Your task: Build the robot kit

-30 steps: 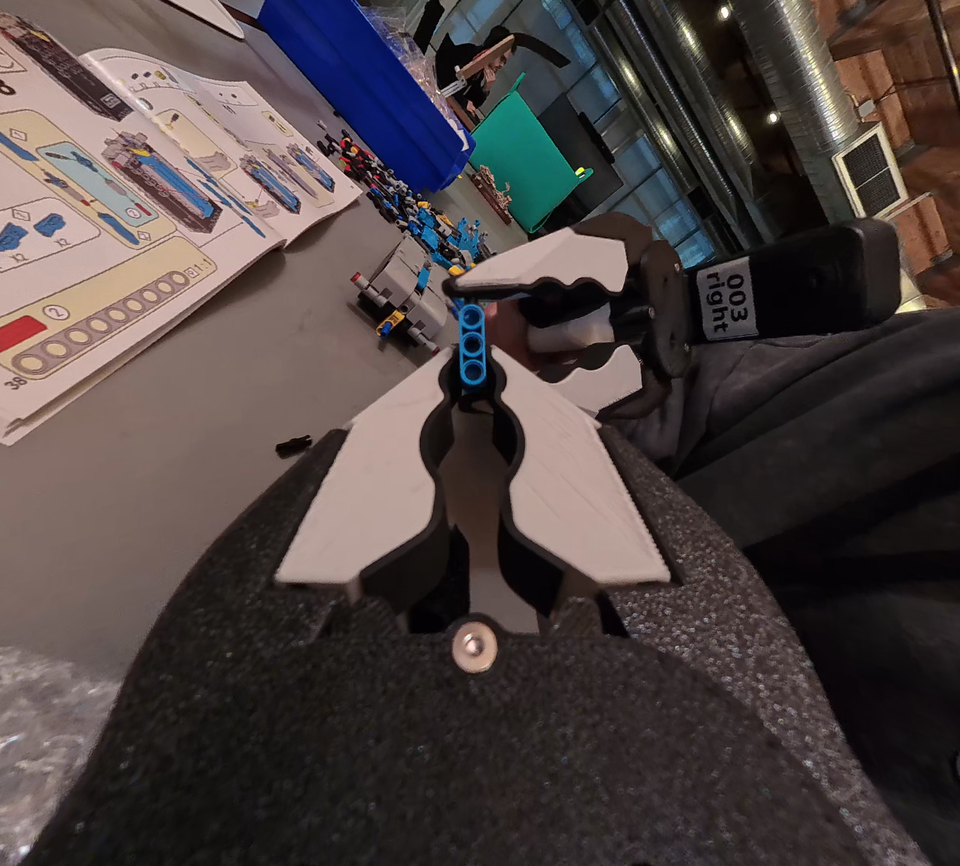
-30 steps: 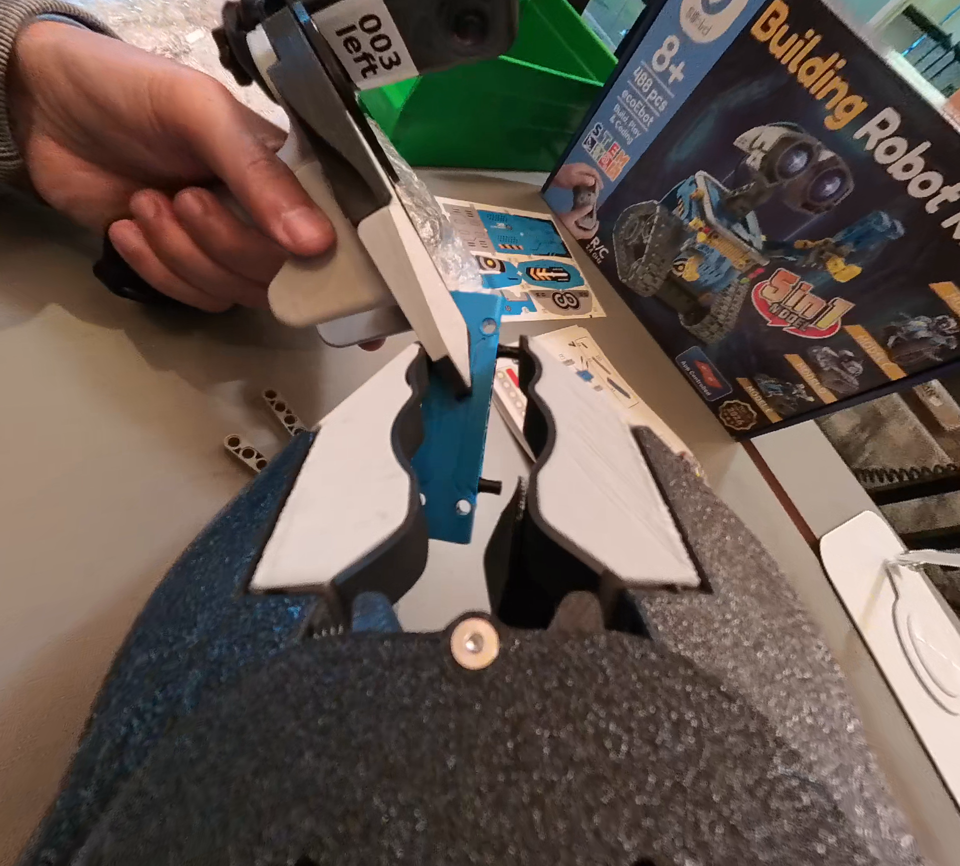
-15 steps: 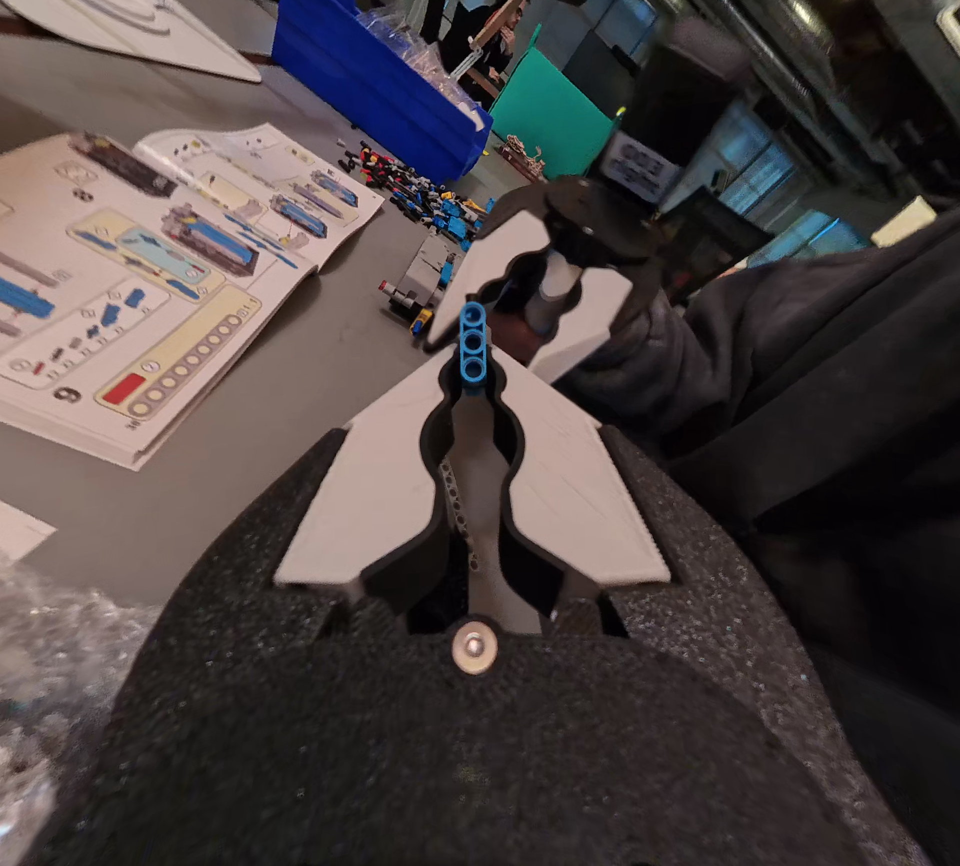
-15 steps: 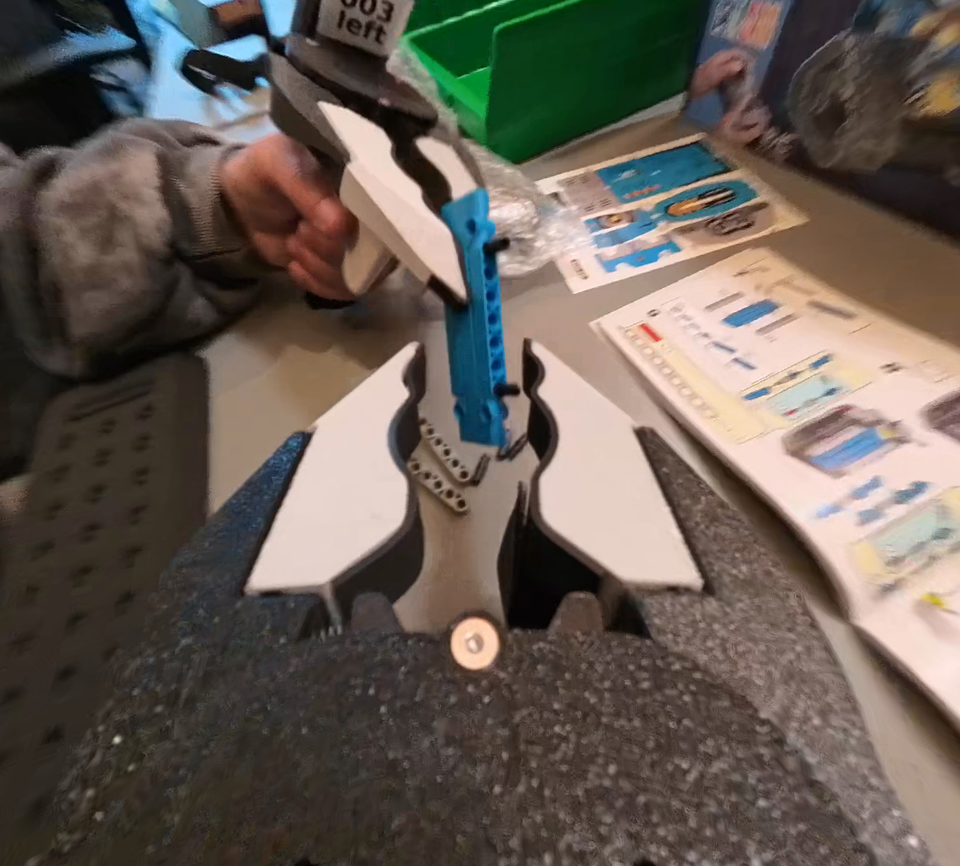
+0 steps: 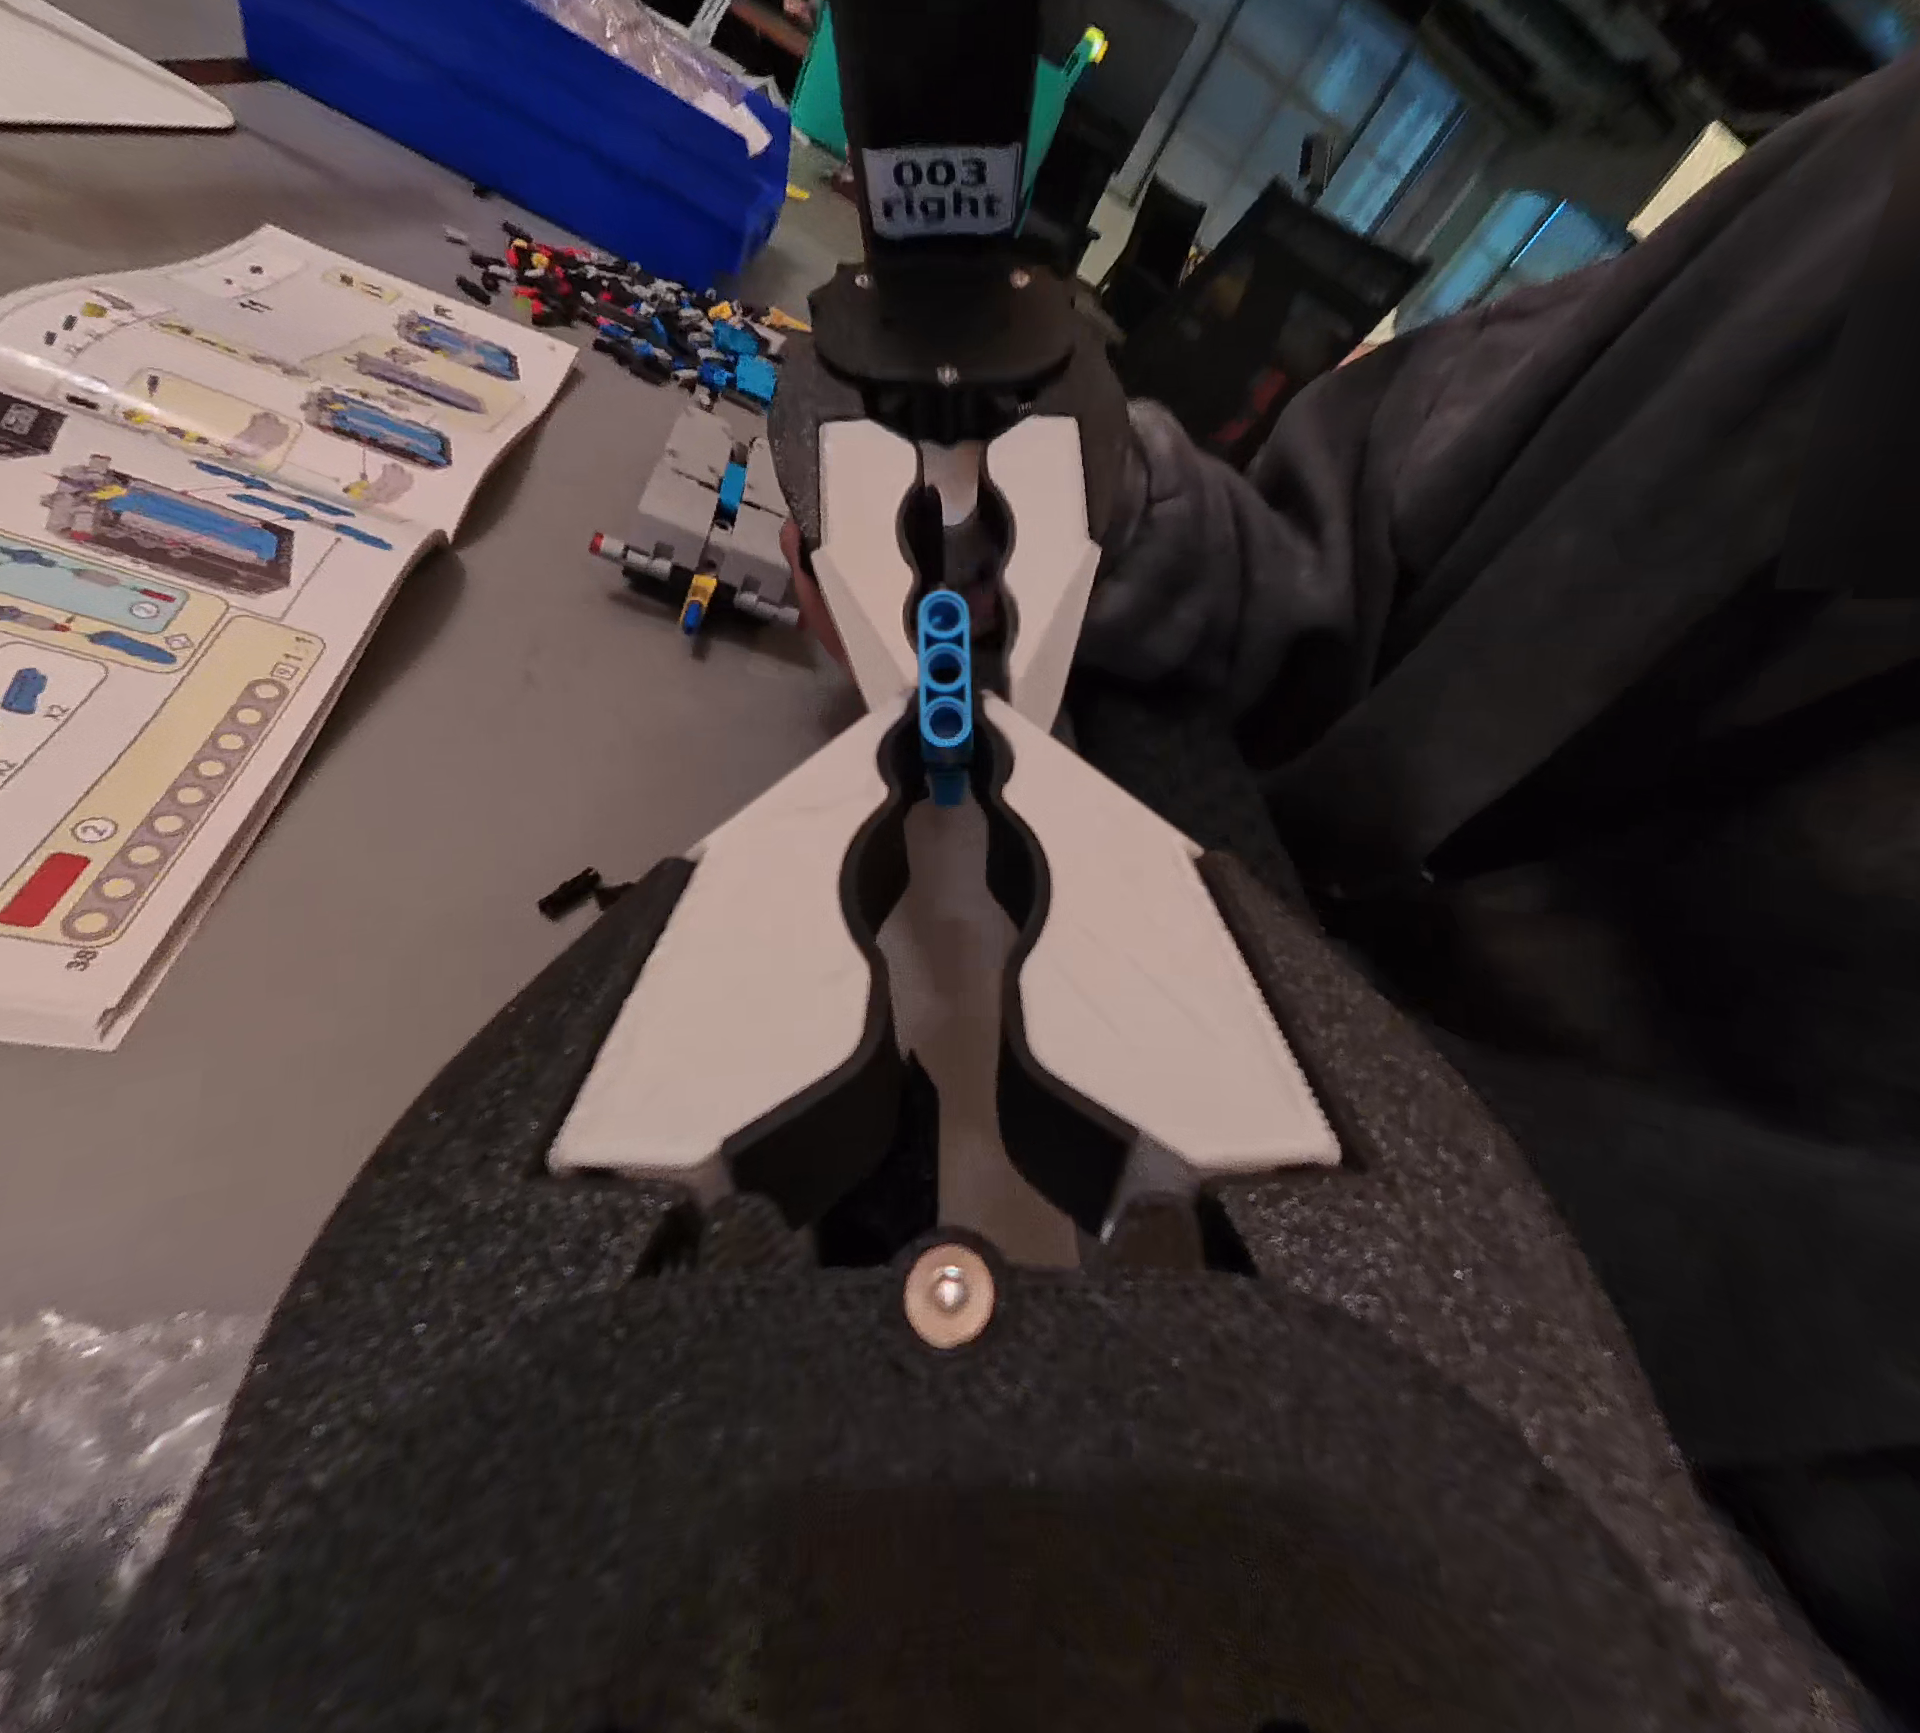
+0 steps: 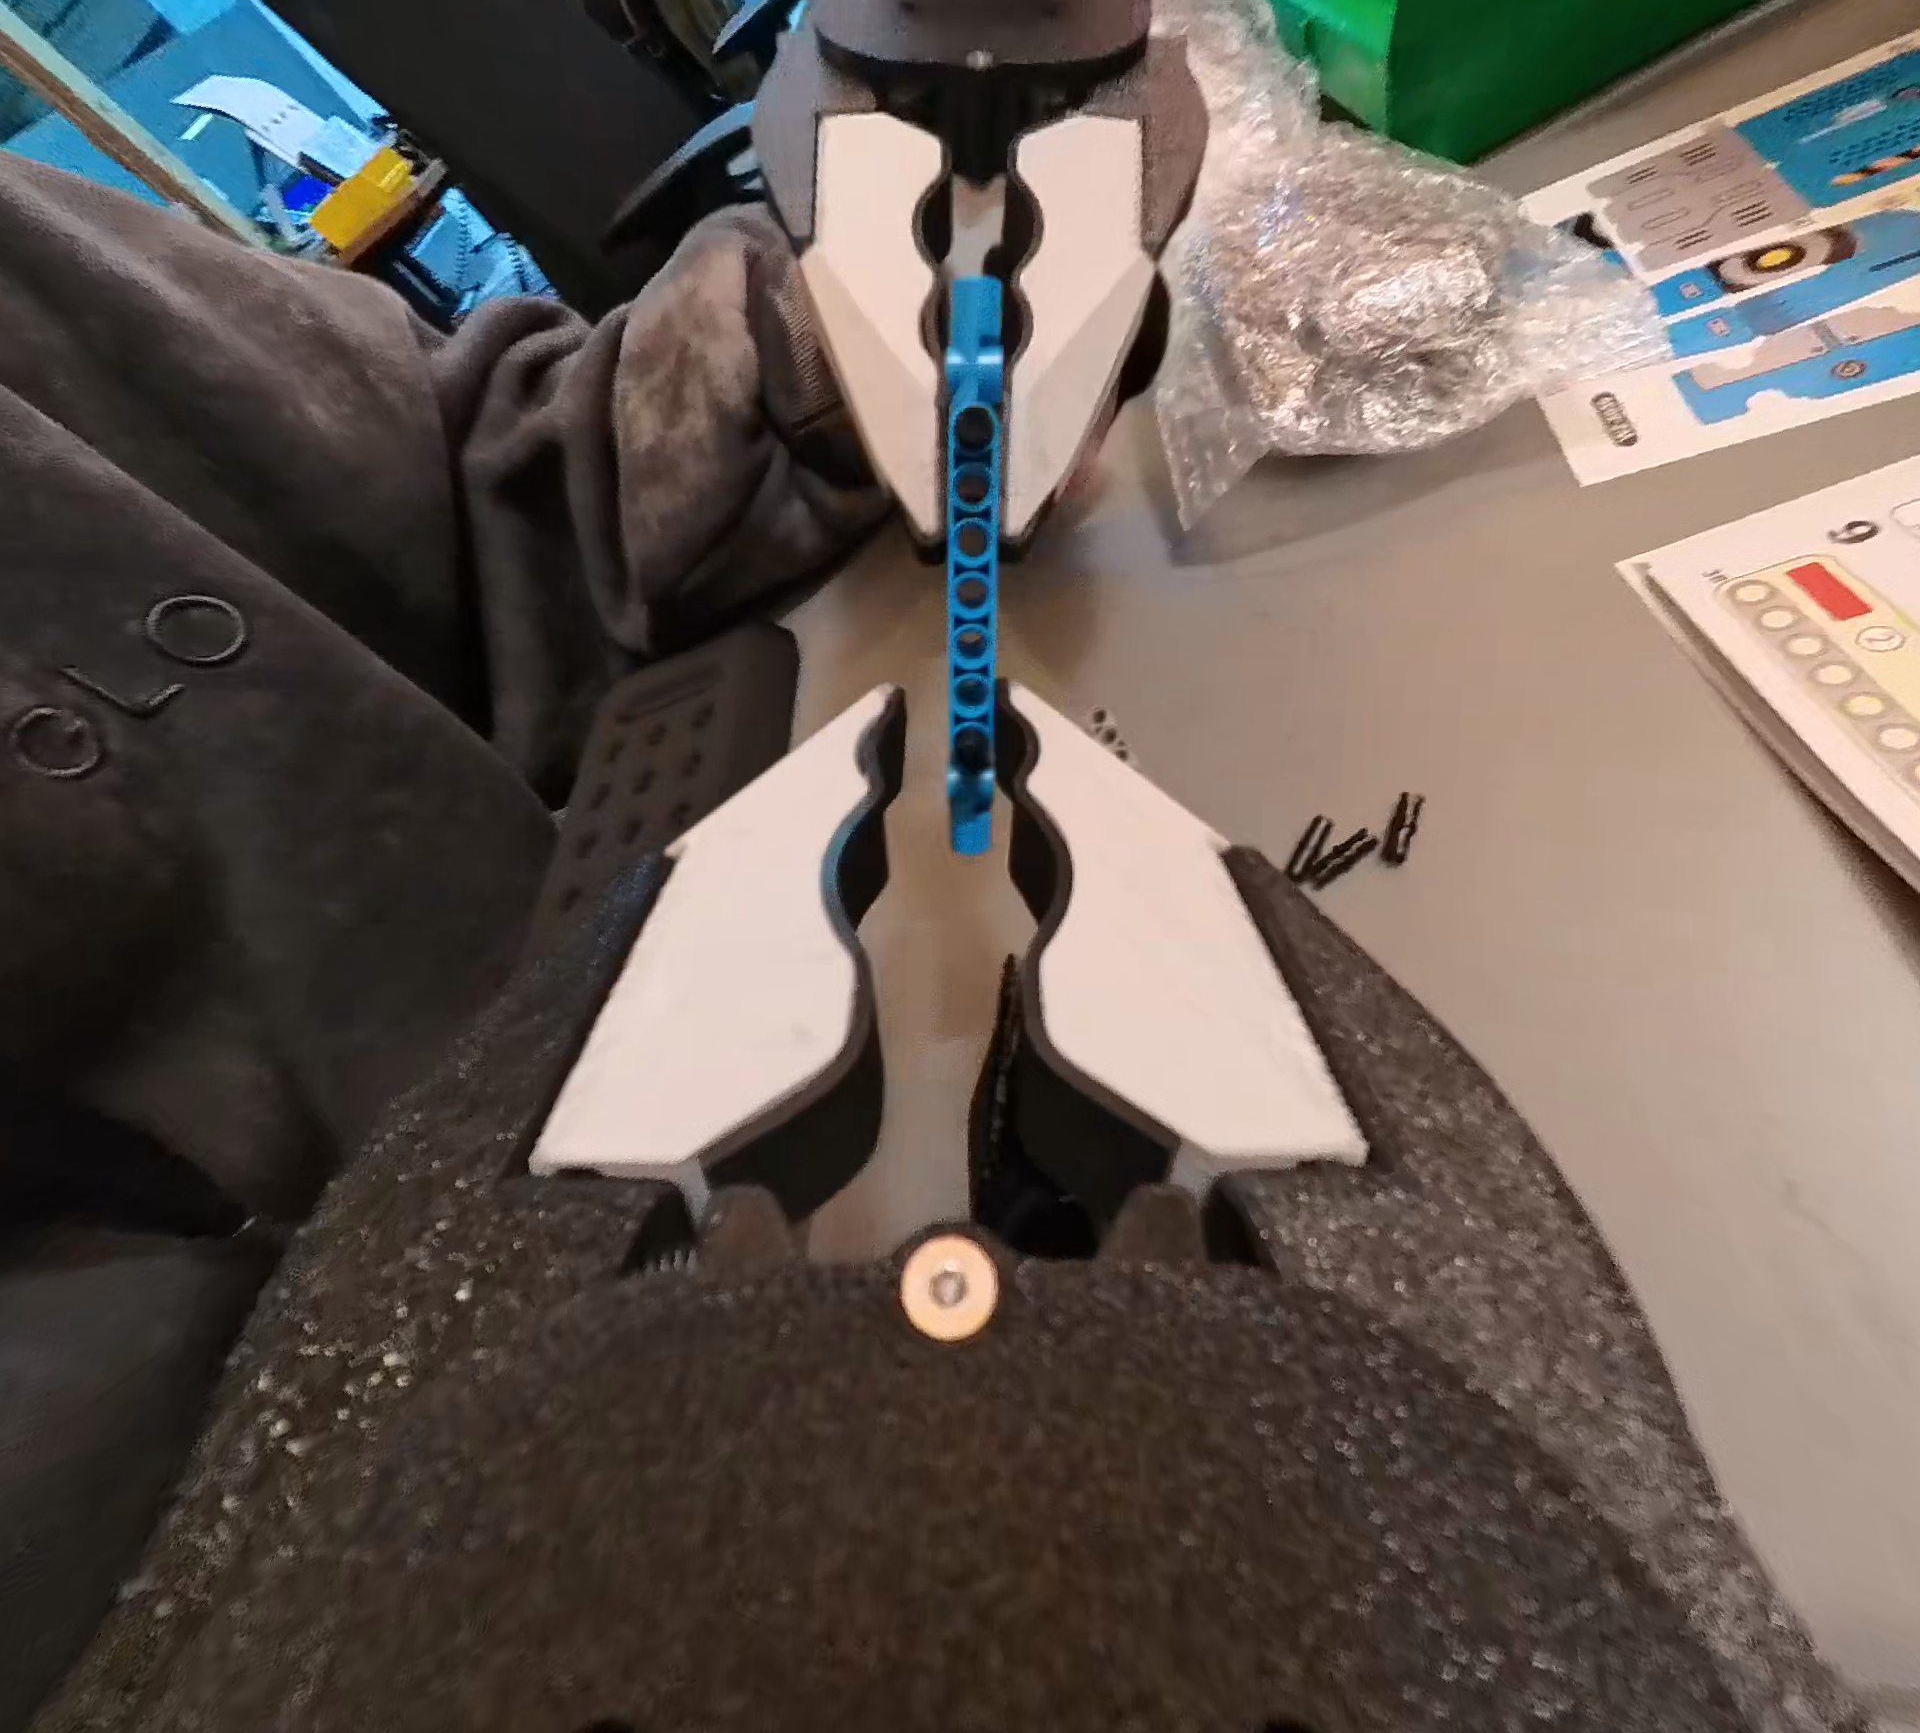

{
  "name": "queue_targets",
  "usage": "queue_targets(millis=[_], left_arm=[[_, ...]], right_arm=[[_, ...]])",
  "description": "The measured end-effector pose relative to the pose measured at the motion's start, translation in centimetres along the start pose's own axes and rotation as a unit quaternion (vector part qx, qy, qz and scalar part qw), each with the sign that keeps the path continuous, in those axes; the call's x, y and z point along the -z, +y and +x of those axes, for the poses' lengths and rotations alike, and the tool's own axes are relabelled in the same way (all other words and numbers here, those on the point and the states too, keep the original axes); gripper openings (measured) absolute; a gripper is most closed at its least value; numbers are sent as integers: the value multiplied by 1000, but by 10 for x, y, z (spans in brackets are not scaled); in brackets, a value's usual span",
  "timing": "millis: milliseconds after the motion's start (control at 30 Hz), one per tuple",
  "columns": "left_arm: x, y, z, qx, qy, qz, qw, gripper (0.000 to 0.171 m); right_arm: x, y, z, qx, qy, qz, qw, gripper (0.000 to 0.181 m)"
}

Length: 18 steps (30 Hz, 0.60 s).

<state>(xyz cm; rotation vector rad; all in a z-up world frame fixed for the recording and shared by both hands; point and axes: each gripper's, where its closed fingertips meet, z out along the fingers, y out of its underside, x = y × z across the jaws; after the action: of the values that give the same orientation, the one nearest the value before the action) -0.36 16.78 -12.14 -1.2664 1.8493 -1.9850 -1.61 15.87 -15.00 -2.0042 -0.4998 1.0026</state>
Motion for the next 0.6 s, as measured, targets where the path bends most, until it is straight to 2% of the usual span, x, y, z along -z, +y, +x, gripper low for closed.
queue_targets(millis=[100, 200, 600], left_arm=[[2, 4, 3, -4, 5, -16, 1000, 6], [1, 7, 5, -9, 6, -28, 1000, 6], [-3, 5, 3, -15, -12, -25, 1000, 6]], right_arm=[[0, 4, -4, 5, -12, -13, 1000, 16], [-3, 7, -3, 8, -9, -21, 1000, 9], [-5, 7, 1, 16, -1, -19, 1000, 6]])
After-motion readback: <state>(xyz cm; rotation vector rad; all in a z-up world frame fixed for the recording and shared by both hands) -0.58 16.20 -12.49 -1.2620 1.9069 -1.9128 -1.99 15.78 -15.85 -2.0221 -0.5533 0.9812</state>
